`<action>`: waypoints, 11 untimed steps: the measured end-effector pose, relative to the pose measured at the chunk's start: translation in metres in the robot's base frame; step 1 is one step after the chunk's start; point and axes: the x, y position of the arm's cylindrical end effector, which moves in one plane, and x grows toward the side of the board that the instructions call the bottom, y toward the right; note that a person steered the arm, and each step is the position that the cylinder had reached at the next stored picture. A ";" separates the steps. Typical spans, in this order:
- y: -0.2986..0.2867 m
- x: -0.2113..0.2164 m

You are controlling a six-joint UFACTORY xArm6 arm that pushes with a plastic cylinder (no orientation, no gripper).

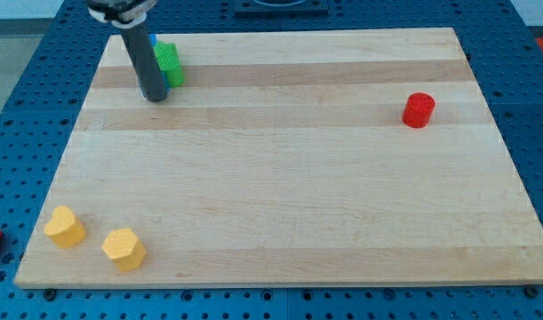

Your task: Nudge the red circle a bit down

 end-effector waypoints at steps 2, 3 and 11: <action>0.056 0.023; 0.066 0.023; 0.192 -0.023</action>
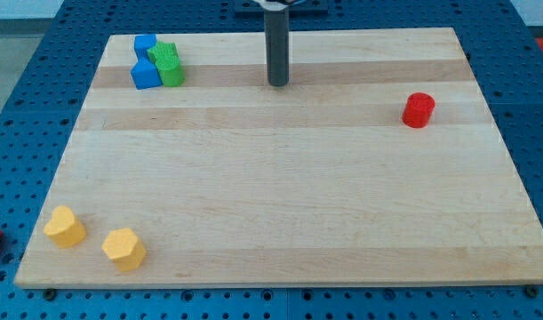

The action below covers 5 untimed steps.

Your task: Nudge the red circle a bit down

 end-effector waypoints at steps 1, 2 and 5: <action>0.014 -0.018; 0.055 -0.043; 0.191 0.038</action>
